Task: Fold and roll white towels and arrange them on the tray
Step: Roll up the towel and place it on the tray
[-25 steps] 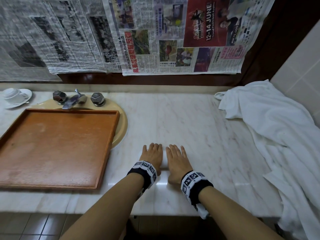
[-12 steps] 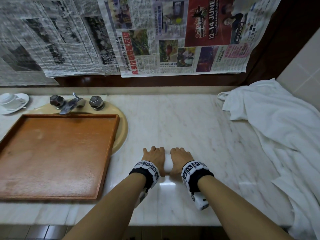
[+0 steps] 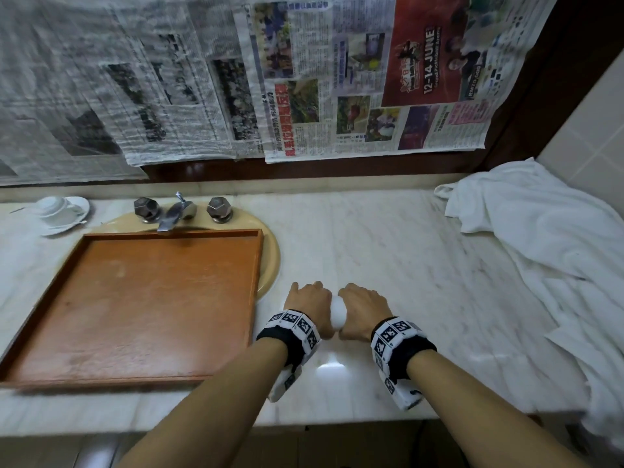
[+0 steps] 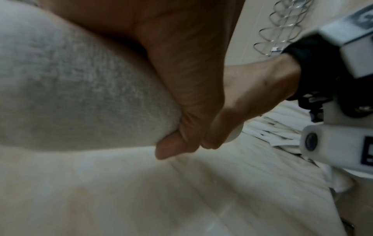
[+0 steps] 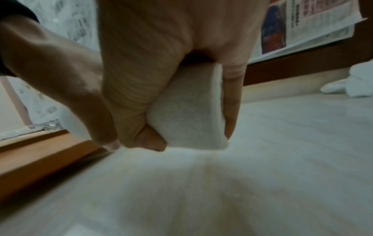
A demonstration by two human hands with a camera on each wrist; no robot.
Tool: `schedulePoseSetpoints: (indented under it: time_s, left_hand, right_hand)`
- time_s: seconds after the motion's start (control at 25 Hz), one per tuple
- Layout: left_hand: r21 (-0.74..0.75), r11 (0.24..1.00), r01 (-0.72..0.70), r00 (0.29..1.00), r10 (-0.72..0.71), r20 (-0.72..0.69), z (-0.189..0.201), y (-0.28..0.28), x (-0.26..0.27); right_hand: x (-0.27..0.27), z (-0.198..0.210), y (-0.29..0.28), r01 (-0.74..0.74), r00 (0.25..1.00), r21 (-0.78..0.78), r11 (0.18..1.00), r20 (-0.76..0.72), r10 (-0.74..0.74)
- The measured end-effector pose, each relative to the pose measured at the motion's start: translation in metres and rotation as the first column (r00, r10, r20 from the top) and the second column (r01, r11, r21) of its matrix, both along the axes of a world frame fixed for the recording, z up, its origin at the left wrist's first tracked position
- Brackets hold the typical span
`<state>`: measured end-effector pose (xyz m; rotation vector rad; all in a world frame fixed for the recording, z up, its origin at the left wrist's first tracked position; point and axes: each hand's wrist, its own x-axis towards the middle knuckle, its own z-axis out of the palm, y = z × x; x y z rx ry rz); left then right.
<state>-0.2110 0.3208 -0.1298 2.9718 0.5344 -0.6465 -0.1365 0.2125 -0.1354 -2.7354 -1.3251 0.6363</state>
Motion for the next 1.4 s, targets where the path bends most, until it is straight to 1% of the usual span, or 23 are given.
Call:
schedulePoseSetpoints:
  time_s: [0.12, 0.24, 0.32, 0.36, 0.4, 0.44, 0.48, 0.52, 0.56, 0.64, 0.76, 0.92, 1.0, 1.08, 1.24, 1.32, 1.4]
  left_hand:
    - [0.009, 1.000, -0.014, 1.000, 0.014, 0.023, 0.029, 0.030, -0.036]
    - [-0.007, 0.999, -0.049, 0.995, 0.050, 0.089, 0.044, 0.063, -0.071]
    - [-0.072, 0.990, -0.119, 0.983, 0.128, 0.131, 0.043, 0.082, -0.093]
    - [-0.132, 0.974, -0.182, 0.966, 0.202, 0.158, 0.038, 0.092, -0.105]
    - [-0.213, 0.941, -0.261, 0.935, 0.301, 0.187, 0.033, 0.099, -0.115]
    - [-0.309, 0.889, -0.338, 0.886, 0.412, 0.214, 0.024, 0.107, -0.126]
    - [-0.400, 0.822, -0.405, 0.824, 0.518, 0.230, 0.017, 0.112, -0.135]
    - [-0.467, 0.749, -0.469, 0.759, 0.613, 0.221, 0.010, 0.116, -0.143]
    - [-0.504, 0.690, -0.520, 0.703, 0.680, 0.206, 0.005, 0.117, -0.146]
    - [-0.546, 0.598, -0.587, 0.630, 0.761, 0.155, -0.004, 0.115, -0.152]
    - [-0.602, 0.496, -0.626, 0.559, 0.824, 0.097, -0.020, 0.113, -0.151]
    - [-0.655, 0.412, -0.633, 0.490, 0.869, 0.072, -0.032, 0.113, -0.144]
    - [-0.650, 0.400, -0.647, 0.486, 0.872, 0.054, -0.035, 0.109, -0.141]
    - [-0.641, 0.400, -0.655, 0.485, 0.873, 0.049, -0.034, 0.104, -0.140]
    - [-0.642, 0.409, -0.648, 0.512, 0.858, 0.031, -0.035, 0.102, -0.137]
    - [-0.614, 0.425, -0.664, 0.514, 0.857, 0.038, -0.032, 0.101, -0.136]
    - [-0.562, 0.461, -0.687, 0.527, 0.848, 0.052, -0.028, 0.101, -0.137]
  right_hand:
    - [-0.032, 0.022, 0.029, -0.057, 0.998, 0.031, 0.998, 0.029, 0.056]
    - [-0.057, 0.035, 0.061, -0.131, 0.986, 0.137, 0.982, 0.121, 0.115]
    - [-0.073, 0.029, 0.075, -0.149, 0.978, 0.242, 0.959, 0.178, 0.108]
    - [-0.081, 0.021, 0.078, -0.112, 0.984, 0.313, 0.943, 0.167, 0.061]
    - [-0.088, 0.011, 0.077, -0.028, 0.993, 0.372, 0.928, 0.115, -0.016]
    - [-0.096, -0.001, 0.075, 0.066, 0.994, 0.383, 0.921, 0.051, -0.092]
    - [-0.103, -0.015, 0.071, 0.140, 0.989, 0.336, 0.932, 0.005, -0.150]
    - [-0.113, -0.030, 0.066, 0.183, 0.983, 0.249, 0.951, -0.027, -0.182]
    - [-0.119, -0.045, 0.060, 0.193, 0.981, 0.177, 0.965, -0.042, -0.188]
    - [-0.133, -0.070, 0.049, 0.170, 0.984, 0.085, 0.982, -0.065, -0.165]
    - [-0.149, -0.098, 0.039, 0.141, 0.990, 0.019, 0.990, -0.025, -0.140]
    - [-0.147, -0.108, 0.035, 0.112, 0.992, 0.038, 0.993, 0.060, -0.114]
    - [-0.147, -0.108, 0.035, 0.113, 0.991, 0.046, 0.993, 0.064, -0.116]
    - [-0.148, -0.109, 0.036, 0.115, 0.991, 0.017, 0.993, 0.063, -0.116]
    - [-0.147, -0.106, 0.037, 0.111, 0.992, -0.018, 0.994, 0.057, -0.110]
    - [-0.146, -0.105, 0.037, 0.108, 0.994, -0.028, 0.994, 0.039, -0.107]
    - [-0.145, -0.104, 0.038, 0.105, 0.994, -0.033, 0.994, 0.023, -0.104]
